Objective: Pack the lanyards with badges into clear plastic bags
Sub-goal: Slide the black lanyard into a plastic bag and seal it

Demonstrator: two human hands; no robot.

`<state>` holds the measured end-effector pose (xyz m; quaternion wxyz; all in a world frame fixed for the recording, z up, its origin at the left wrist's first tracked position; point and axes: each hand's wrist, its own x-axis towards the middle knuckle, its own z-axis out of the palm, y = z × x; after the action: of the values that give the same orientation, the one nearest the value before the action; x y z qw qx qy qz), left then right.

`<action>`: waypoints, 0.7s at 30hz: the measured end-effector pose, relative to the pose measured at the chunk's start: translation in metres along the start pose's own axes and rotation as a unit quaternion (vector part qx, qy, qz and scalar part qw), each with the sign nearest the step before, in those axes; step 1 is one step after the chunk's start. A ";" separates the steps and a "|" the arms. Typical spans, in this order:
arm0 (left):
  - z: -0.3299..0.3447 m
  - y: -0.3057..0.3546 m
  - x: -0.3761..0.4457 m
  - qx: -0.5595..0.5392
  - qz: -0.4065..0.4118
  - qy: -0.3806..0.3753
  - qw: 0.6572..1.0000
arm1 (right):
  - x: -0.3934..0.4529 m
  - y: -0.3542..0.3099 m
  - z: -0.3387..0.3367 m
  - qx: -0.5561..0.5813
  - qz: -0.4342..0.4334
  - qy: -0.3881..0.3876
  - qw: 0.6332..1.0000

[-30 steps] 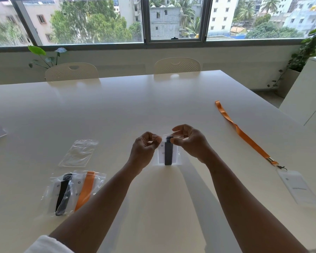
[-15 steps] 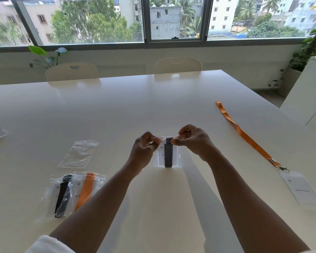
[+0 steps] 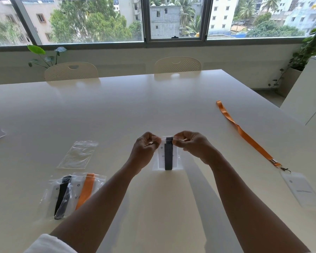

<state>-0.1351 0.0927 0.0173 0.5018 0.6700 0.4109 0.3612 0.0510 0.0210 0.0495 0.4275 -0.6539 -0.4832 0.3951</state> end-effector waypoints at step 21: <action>0.001 0.011 0.000 -0.011 -0.031 -0.001 0.999 | 0.003 -0.012 0.015 -0.059 0.022 0.041 0.997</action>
<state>-0.1321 0.0908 0.0279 0.5202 0.6519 0.4270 0.3494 0.0339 0.0284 0.0552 0.3985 -0.7045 -0.4730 0.3480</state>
